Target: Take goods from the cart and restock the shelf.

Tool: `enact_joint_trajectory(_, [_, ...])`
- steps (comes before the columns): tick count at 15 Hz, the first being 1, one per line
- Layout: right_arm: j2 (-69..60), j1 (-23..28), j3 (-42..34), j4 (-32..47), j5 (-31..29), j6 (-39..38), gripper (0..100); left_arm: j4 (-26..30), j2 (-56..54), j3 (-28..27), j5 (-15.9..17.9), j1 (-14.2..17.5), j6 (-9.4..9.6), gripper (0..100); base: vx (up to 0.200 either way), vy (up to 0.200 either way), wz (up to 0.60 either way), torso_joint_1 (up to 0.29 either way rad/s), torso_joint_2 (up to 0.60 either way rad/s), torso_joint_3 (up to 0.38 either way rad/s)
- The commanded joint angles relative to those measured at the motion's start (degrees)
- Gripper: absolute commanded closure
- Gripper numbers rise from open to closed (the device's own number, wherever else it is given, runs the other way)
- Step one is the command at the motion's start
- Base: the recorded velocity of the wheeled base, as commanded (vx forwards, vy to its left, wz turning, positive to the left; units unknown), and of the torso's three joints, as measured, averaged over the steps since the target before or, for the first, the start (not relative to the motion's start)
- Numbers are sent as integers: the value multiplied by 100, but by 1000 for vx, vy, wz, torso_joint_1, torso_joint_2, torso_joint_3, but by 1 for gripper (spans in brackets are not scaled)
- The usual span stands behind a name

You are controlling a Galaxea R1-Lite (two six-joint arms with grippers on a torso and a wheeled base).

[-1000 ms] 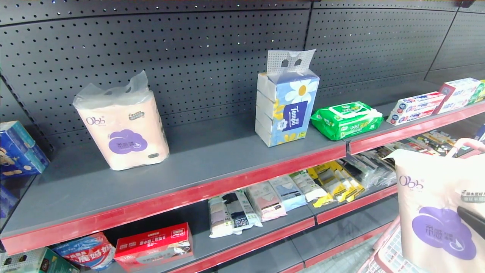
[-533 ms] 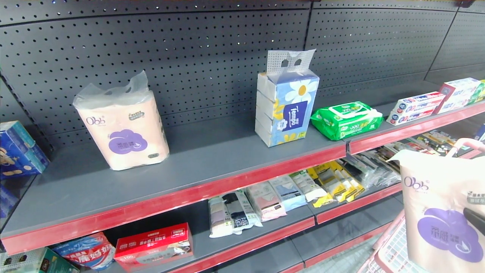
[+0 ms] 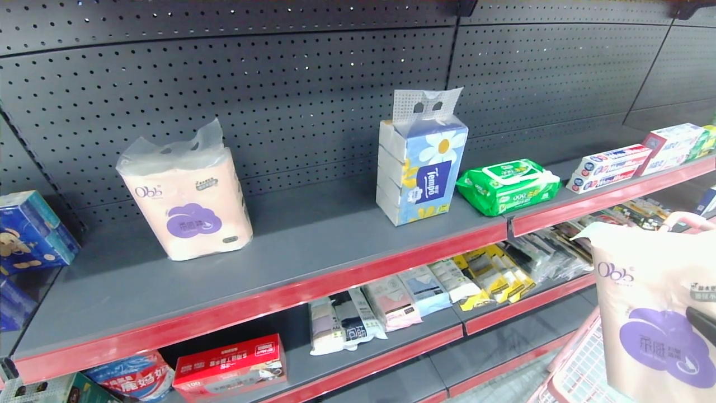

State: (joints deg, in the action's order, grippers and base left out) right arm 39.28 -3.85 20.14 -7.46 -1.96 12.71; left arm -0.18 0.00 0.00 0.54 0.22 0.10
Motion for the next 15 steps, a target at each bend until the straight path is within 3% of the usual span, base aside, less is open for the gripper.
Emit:
enact_joint_trajectory(1, [45,-1,8,-1,3,-6,100,1,9,0,-1,4,-1,0,0,0,0,168,-359,-188])
enact_joint_trajectory(15, [203,-28,192,-10,38,126,100,1,9,0,-1,4,-1,0,0,0,0,152,-310,-163])
